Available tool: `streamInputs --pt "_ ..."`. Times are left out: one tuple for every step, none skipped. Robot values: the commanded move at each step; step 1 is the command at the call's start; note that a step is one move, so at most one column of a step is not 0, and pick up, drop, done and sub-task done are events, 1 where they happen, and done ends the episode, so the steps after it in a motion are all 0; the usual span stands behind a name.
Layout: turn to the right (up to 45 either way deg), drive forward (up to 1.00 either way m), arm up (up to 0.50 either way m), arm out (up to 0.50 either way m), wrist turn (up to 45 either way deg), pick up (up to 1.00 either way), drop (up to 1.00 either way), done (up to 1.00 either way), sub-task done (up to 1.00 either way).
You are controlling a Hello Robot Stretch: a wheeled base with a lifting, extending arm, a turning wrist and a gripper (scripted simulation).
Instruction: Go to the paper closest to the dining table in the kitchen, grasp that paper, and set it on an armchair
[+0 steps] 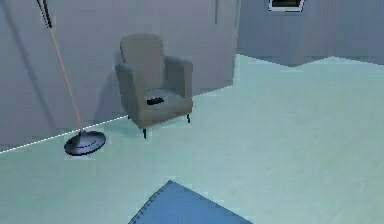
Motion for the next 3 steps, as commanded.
streamInputs --pt "0.0 1.00 0.00 0.00 0.0 0.00 0.00 0.00 0.00" --pt "0.0 0.70 0.00 0.00 0.0 0.00 0.00 0.00 0.00" --pt "30.0 0.00 0.00 0.00 0.0 0.00 0.00 0.00 0.00"
